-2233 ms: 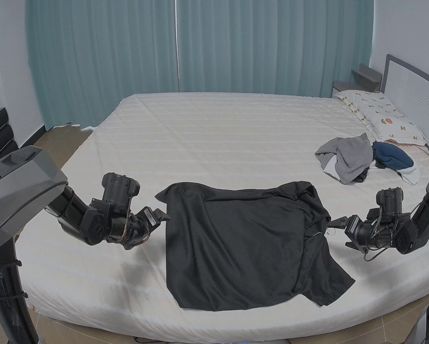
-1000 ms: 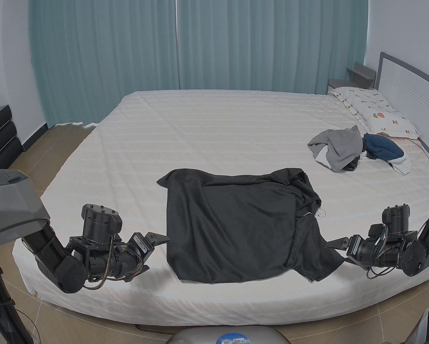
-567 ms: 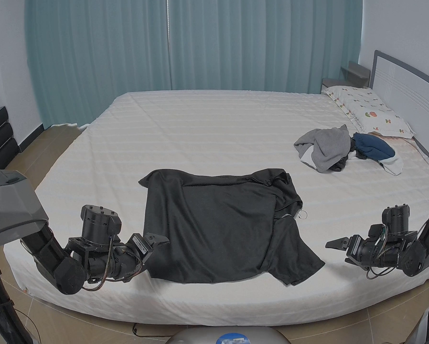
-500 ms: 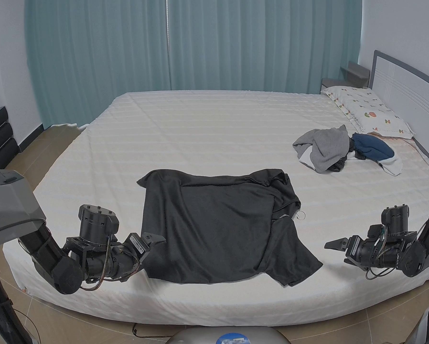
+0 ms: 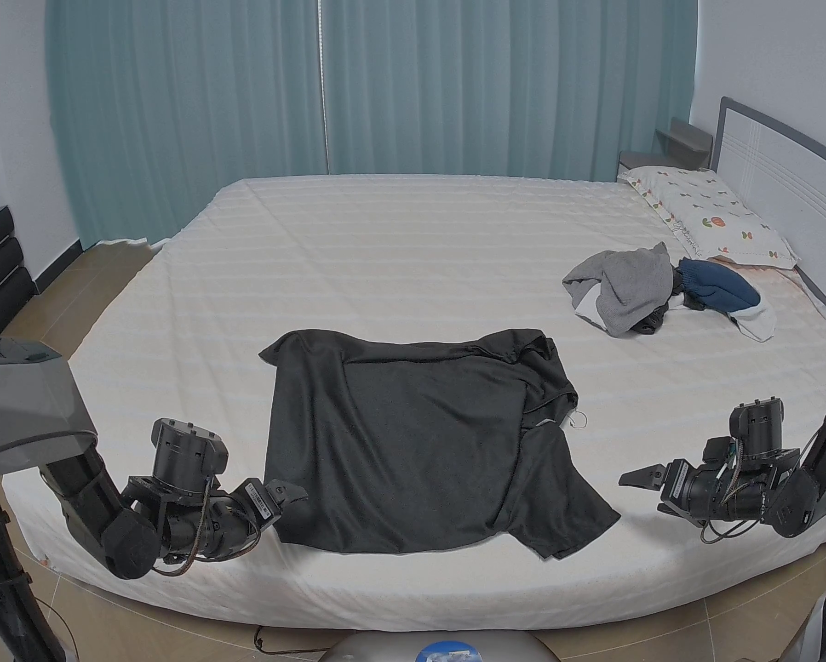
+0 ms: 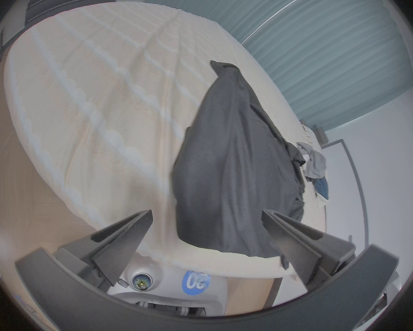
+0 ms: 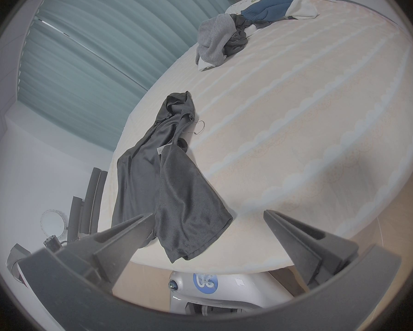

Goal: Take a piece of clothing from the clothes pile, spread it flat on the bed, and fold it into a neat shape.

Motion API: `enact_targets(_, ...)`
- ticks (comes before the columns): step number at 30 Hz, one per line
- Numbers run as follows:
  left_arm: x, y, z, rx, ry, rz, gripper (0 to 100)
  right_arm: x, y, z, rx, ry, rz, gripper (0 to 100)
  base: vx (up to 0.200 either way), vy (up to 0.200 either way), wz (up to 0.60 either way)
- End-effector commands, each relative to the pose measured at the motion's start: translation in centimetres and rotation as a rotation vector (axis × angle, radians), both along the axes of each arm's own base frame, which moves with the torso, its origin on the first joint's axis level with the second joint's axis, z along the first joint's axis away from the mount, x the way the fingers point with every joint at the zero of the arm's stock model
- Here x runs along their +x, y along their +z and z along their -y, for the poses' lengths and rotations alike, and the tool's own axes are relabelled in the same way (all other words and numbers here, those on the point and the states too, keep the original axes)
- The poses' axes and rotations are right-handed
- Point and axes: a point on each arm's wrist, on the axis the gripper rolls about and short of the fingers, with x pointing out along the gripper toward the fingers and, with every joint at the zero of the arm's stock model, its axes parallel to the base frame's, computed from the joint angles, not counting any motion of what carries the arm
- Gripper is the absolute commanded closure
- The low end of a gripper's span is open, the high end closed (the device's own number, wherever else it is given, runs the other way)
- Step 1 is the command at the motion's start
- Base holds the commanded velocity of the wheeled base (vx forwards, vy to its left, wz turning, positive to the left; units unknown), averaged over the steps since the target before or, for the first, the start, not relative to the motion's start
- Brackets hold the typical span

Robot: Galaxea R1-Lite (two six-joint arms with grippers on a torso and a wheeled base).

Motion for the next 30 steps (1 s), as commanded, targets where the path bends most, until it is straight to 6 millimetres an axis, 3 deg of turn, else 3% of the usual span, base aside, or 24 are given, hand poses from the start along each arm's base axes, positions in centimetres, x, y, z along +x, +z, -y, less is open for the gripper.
enact_targets(1, 0.8, -2.0, 0.6, 0.030, 0.002, -0.042, 0, 0.0, -0.2, -0.1, 0.002, 0.004, -0.010, 0, 0.000, 0.000, 0.00)
enact_targets(10, 2.9, -2.0, 1.3, 0.026, 0.022, 0.003, 0, 0.0, -0.2, -0.1, 0.013, 0.016, -0.011, 0, 0.000, 0.000, 0.00)
enact_targets(11, 2.9, -2.2, 1.3, 0.035, 0.030, 0.002, 100, 0.0, -0.3, -0.1, 0.014, 0.019, -0.012, 0, 0.000, 0.000, 0.00)
enact_targets(21, 1.9, -1.7, 0.5, 0.084, 0.069, 0.005, 100, 0.3, -1.4, -1.6, 0.017, 0.063, -0.054, 0, 0.000, 0.000, 0.00)
enact_targets(25, 1.3, -0.4, 0.0, 0.077, 0.081, 0.033, 100, 1.5, -2.3, -4.2, 0.053, 0.092, -0.089, 0, 0.000, 0.000, 0.00)
enact_targets(30, 1.2, -0.4, -0.1, 0.088, 0.075, 0.032, 100, 2.2, -3.3, -5.1, 0.038, 0.105, -0.145, 0, 0.000, 0.000, 0.00)
